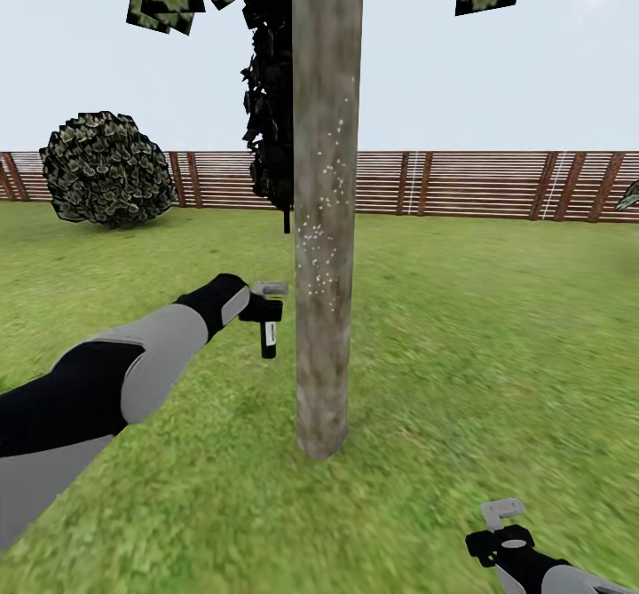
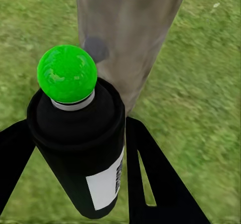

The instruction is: In the garden, pick up the pesticide atomizer on the floor and spray pesticide onto both trees until each tree trunk is fully covered.

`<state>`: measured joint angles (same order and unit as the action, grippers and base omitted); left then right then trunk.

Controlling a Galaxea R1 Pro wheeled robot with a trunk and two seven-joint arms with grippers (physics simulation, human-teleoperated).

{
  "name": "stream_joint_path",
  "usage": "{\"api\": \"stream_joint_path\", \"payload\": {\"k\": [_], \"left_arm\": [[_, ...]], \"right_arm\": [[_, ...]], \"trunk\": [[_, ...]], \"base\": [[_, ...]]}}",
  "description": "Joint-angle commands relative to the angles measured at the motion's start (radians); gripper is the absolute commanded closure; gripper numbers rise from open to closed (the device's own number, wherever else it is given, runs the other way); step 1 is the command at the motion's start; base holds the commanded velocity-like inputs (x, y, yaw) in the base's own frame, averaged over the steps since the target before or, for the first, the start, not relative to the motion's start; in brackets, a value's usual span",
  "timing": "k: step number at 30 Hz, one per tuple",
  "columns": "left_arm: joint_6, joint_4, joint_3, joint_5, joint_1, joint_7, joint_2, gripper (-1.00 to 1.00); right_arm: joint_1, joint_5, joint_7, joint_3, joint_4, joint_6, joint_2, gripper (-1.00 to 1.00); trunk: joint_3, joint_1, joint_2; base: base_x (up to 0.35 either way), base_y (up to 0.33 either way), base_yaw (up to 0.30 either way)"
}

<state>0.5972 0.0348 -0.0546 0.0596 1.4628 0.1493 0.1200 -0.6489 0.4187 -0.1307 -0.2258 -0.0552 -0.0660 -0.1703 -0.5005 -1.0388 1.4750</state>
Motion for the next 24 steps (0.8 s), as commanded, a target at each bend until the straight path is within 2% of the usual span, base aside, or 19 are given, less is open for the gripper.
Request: {"api": "stream_joint_path", "payload": {"k": [1, 8, 24], "left_arm": [[0.0, 0.0, 0.001, 0.0, -0.004, -0.001, 0.0, 1.0], [-0.049, -0.001, 0.001, -0.003, -0.049, -0.001, 0.001, 1.0], [-0.116, -0.002, 0.001, -0.003, -0.141, -0.001, 0.001, 1.0]], "right_arm": [[0.0, 0.0, 0.0, 0.0, 0.0, 0.0, 0.0, -1.0], [0.0, 0.0, 0.0, 0.0, 0.0, 0.0, 0.0, -1.0], [0.0, 0.0, 0.0, 0.0, 0.0, 0.0, 0.0, -1.0]], "trunk": [[0.0, 0.0, 0.0], [0.0, 0.0, 0.0], [0.0, 0.0, 0.0]], "base": [[0.0, 0.0, 0.0], [0.0, 0.0, 0.0], [0.0, 0.0, 0.0]]}}
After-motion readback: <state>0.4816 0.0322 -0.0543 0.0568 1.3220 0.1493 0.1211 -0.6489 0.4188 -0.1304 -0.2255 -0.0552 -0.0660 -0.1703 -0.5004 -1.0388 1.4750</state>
